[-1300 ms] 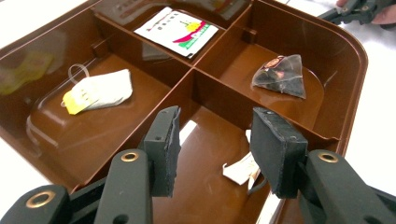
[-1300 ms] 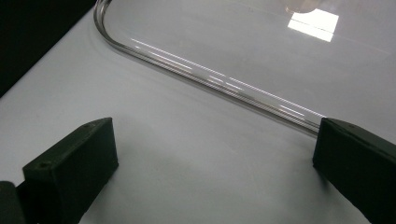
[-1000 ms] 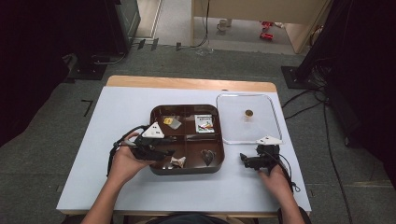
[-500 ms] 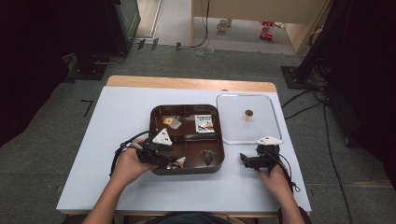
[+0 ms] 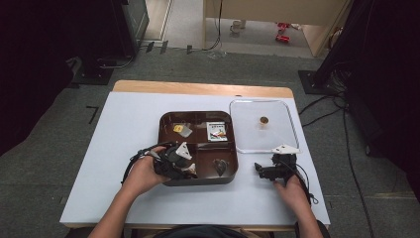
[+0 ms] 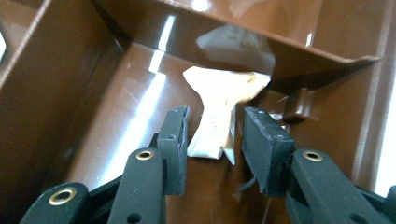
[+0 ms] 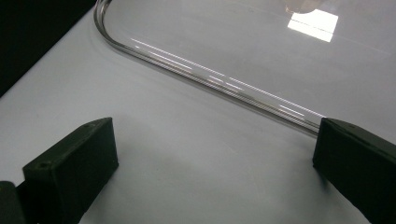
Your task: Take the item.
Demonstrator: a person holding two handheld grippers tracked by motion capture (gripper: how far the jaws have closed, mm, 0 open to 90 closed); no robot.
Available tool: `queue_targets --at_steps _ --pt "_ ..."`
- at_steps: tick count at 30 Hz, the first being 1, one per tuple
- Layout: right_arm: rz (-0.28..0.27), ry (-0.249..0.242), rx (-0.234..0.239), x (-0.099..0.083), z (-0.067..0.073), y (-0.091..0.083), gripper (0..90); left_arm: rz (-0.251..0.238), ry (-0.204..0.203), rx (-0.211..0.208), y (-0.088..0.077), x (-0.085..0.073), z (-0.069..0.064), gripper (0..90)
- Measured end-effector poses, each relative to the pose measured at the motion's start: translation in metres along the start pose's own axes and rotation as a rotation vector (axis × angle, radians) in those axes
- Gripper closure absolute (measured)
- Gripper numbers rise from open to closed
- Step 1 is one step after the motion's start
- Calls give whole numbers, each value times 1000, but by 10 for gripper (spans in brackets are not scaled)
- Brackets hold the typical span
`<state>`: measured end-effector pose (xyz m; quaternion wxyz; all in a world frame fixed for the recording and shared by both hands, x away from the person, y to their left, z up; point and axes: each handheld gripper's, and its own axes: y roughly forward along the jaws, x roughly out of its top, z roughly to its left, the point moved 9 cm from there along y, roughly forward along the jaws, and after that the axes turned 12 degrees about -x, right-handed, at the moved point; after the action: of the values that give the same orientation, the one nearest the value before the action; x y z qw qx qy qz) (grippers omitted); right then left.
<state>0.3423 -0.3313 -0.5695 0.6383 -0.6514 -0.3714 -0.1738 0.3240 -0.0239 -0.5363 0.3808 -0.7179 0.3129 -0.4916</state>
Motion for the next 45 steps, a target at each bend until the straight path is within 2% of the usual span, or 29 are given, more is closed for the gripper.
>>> queue_targets --at_steps 2,5,7,12,14,19,26,38,45 --pt "0 0 0 0 0 0 0 -5 -3 -9 1 0 0 616" --pt "0 0 0 0 0 0 0 0 -34 -26 2 0 0 635" --pt "0 0 0 0 0 0 0 10 -59 -35 2 -1 1 694" --pt "0 0 0 0 0 0 0 1 -56 -51 3 0 1 759" --pt "0 0 0 0 0 0 0 1 -59 -44 3 0 2 768" --pt "-2 -2 0 0 0 0 0 10 -18 -10 2 3 2 790" --pt "-1 0 1 0 0 0 0 -50 -33 -39 -6 6 2 795" --pt "-2 1 1 0 0 0 0 -142 -51 -61 -20 11 1 797" --pt "-2 0 0 0 0 0 0 -188 -59 -56 -31 12 1 798"
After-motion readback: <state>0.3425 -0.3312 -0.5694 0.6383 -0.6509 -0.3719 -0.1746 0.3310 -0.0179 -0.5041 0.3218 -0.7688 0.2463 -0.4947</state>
